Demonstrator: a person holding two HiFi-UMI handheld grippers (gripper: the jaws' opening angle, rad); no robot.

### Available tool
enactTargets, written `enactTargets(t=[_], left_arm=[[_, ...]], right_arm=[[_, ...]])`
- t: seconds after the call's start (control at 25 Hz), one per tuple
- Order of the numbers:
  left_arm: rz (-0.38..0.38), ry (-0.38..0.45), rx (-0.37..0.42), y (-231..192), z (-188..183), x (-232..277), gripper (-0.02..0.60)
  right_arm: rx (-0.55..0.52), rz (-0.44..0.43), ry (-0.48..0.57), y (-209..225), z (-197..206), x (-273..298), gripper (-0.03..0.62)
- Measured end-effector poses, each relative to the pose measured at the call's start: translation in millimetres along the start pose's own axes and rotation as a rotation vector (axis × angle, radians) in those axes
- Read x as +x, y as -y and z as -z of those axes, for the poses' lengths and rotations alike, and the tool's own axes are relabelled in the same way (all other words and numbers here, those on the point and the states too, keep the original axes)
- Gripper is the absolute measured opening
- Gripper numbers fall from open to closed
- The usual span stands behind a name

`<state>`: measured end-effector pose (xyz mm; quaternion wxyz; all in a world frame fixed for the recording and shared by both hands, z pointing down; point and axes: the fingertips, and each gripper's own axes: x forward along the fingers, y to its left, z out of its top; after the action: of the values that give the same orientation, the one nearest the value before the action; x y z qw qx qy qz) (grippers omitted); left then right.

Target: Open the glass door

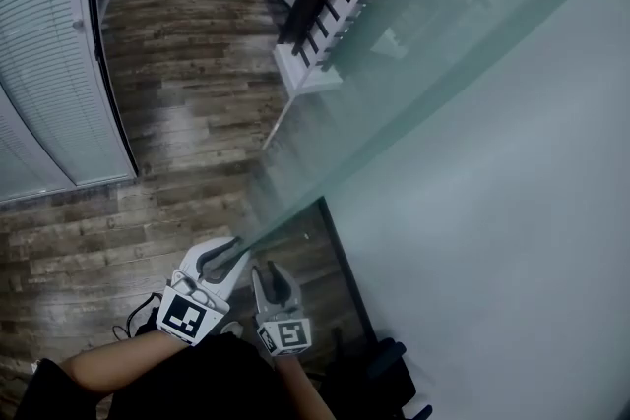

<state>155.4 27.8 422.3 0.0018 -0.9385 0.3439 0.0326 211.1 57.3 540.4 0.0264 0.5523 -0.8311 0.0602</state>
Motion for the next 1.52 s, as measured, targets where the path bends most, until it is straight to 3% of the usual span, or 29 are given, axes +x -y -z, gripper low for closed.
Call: enactTargets(t=[0.12,0.36,0.52,0.68,1.04,1.16,1.24,1.52], left_arm=[[0.000,-0.006,0.015,7,-2,5,0.068],[0.016,-0.030,0.021,33,6,16,0.072],[0.036,-0.026,0.011,47,5,25,0.075],[0.100,-0.031,0.011,63,5,35,0.083],[0.244,-0.032,0.009,96,7,46,0.100],[0.228,0.001,0.001,95,-2,44,0.093],[0.203,0.019,0.008,89,-6,44,0.056],[0.149,-0.007,-0.001,82,6,45,0.012]], right_arm=[[0.049,0.012,-0.004,-15,-10,2,0.118],[-0.015,0.031,-0.020,-27,-20,1,0.170],[-0.054,0.084,-0.048,-26,-20,3,0.170],[-0.017,0.196,-0.052,3,-19,-3,0.140],[-0.020,0.265,-0.063,29,-12,-15,0.116],[-0.026,0.299,-0.059,42,-17,-18,0.097],[-0.021,0.328,-0.059,53,-18,-20,0.079],[-0.010,0.378,-0.046,79,-15,-41,0.069]])
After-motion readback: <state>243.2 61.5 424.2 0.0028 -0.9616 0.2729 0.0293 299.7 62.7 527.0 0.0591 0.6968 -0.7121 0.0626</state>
